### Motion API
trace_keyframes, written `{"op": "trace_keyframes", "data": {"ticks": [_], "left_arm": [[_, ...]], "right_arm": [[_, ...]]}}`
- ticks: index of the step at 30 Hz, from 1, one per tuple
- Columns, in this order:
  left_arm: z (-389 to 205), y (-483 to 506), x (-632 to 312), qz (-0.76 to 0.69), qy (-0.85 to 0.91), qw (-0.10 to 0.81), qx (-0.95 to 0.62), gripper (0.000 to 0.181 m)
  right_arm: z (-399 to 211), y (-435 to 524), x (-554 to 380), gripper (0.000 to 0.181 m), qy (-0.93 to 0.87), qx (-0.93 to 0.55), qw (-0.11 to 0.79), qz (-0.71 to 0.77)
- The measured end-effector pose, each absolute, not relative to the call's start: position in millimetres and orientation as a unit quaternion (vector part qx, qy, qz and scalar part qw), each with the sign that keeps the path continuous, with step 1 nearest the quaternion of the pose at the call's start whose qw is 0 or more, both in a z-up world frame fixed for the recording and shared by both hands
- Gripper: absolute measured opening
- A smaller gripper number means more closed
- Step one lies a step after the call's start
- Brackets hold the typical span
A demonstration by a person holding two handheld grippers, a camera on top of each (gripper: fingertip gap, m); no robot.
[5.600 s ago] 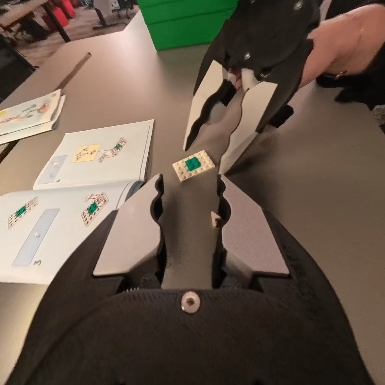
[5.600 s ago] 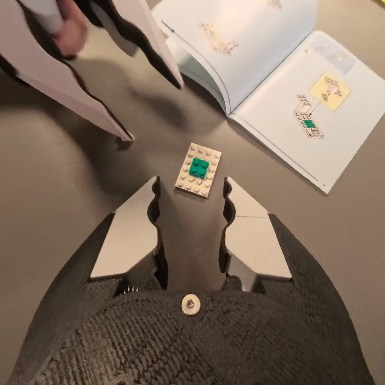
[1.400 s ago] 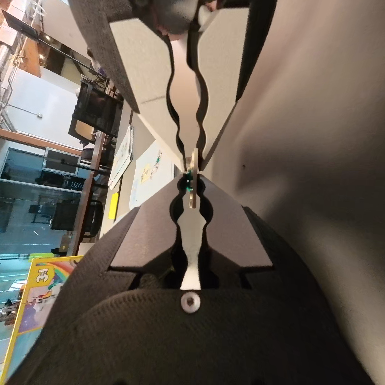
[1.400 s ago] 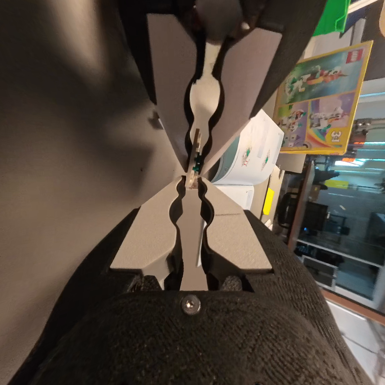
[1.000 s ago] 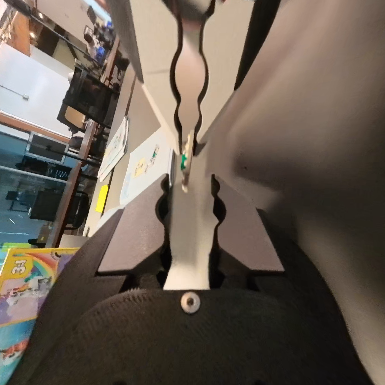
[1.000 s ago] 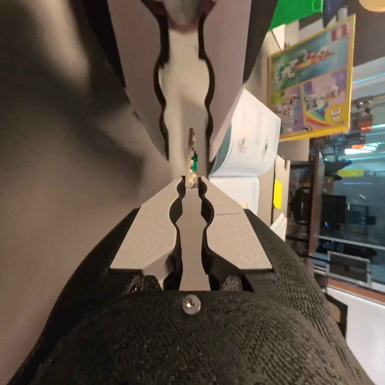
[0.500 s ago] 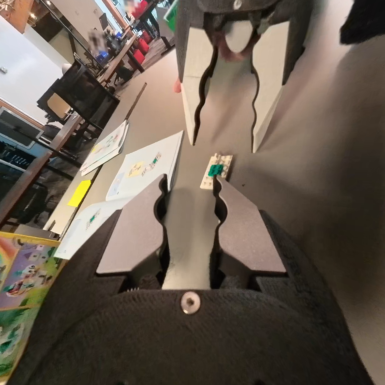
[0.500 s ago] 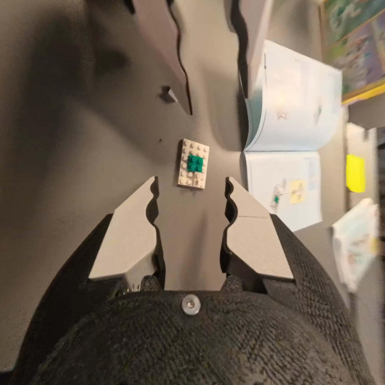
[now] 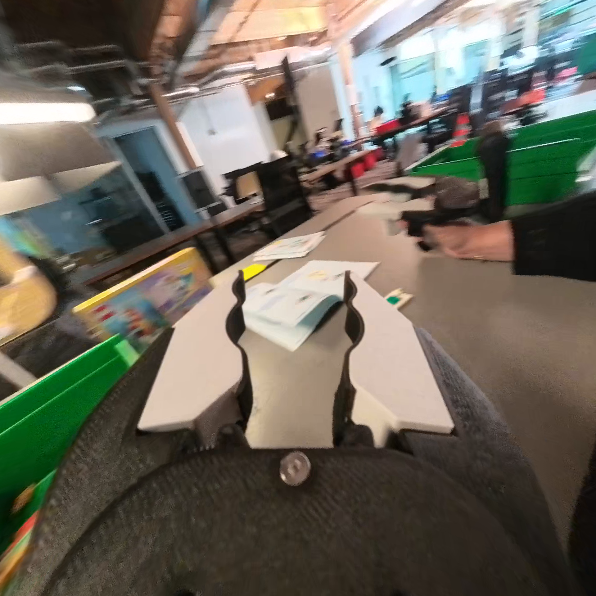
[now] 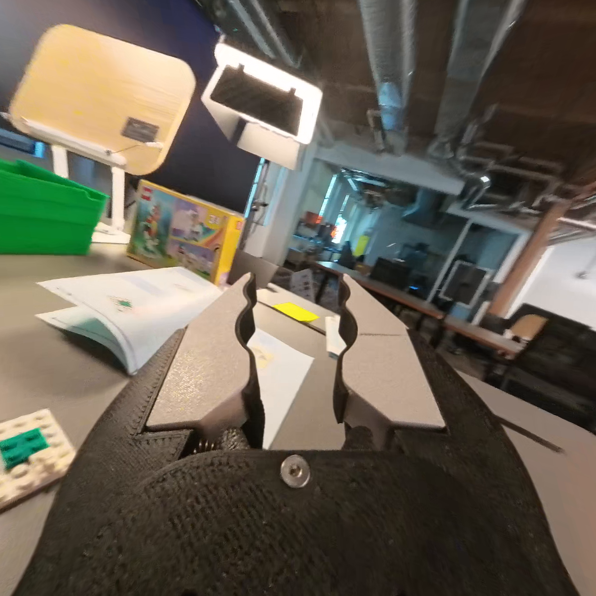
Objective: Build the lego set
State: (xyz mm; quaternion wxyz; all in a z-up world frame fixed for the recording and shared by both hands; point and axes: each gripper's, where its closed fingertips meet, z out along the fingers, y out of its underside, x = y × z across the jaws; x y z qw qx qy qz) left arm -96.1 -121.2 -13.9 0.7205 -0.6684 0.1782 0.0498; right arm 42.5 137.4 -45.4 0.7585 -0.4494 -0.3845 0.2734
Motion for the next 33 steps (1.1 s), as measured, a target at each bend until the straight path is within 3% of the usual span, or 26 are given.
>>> {"op": "trace_keyframes", "data": {"ticks": [10, 21, 33], "left_arm": [[0.9, -194.0, -277.9, 0.238, 0.013, 0.646, -0.725, 0.054], [-66.3, -137.5, -339.0, 0.154, 0.068, 0.439, -0.883, 0.042], [-102.7, -126.2, -327.7, 0.041, 0.115, 0.315, -0.941, 0.041]], "right_arm": [[-46.0, 148.6, 48.5, 0.048, -0.372, -0.460, 0.776, 0.220], [-51.8, 161.3, 52.7, 0.044, -0.364, -0.482, 0.777, 0.175], [-54.4, 170.1, 57.3, 0.042, -0.346, -0.504, 0.772, 0.176]]}}
